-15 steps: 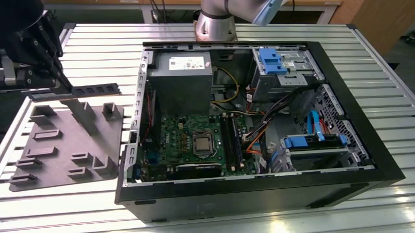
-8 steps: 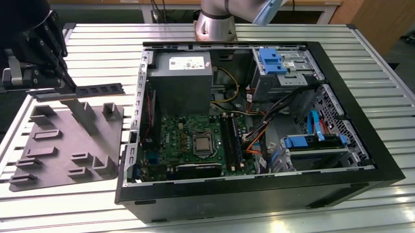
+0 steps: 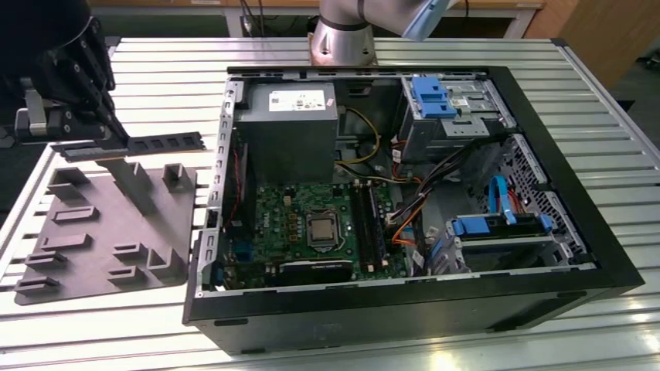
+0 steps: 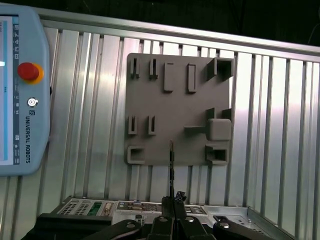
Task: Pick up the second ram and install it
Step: 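Pick up the second ram and move it above second insertion slot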
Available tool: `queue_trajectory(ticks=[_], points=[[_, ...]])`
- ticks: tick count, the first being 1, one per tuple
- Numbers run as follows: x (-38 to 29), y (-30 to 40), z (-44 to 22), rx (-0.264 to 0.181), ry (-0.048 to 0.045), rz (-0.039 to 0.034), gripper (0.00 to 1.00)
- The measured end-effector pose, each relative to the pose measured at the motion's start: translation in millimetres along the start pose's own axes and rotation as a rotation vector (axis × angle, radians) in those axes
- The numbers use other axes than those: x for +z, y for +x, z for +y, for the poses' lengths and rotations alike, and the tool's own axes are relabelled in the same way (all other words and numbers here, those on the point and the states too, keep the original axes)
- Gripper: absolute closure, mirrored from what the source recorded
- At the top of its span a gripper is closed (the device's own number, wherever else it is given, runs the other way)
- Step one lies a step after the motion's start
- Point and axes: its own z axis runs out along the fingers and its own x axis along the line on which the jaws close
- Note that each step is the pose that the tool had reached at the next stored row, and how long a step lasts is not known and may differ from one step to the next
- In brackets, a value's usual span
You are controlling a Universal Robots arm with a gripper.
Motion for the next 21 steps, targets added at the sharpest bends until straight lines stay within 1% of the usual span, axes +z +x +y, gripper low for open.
queue_trajectory(ticks=[21], points=[[-0.8, 1.3, -18.0, 0.000, 0.0000, 0.0000, 0.89]])
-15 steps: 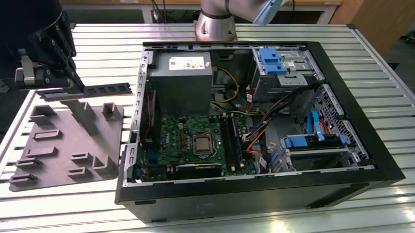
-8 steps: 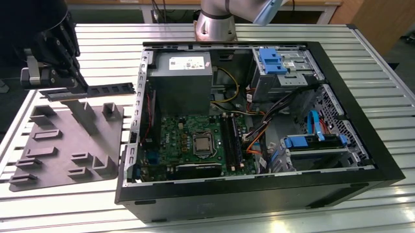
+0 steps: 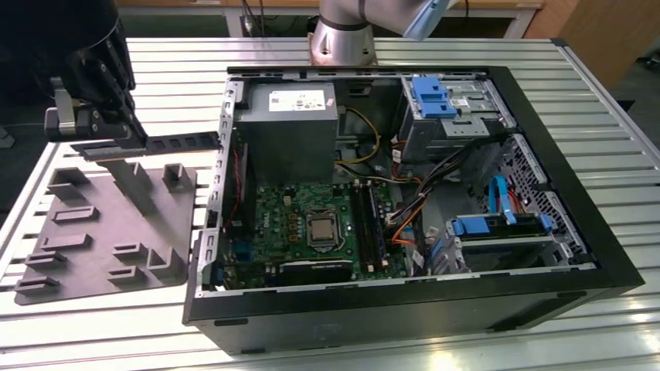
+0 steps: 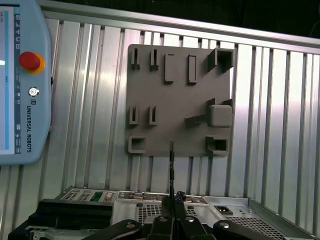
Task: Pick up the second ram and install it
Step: 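Pick up the second ram and move it above second insertion slot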
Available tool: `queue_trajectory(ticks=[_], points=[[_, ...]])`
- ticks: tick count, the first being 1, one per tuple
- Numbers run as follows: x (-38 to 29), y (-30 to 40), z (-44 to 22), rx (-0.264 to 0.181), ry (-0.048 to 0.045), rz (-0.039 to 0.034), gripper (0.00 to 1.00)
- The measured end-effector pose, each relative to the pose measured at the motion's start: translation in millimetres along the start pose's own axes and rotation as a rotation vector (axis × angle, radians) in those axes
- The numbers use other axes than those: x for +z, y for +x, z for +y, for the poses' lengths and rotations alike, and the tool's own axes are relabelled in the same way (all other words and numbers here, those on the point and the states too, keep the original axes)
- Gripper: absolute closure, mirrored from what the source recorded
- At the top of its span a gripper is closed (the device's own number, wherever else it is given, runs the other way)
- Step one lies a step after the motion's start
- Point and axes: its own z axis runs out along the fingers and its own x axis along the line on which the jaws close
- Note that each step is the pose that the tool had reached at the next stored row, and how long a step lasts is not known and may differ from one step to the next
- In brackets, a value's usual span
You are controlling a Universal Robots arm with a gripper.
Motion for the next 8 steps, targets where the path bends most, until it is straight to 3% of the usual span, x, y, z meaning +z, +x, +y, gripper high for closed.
queue_trajectory(ticks=[8], points=[[-0.3, 0.5, -7.1, 0.000, 0.0000, 0.0000, 0.89]])
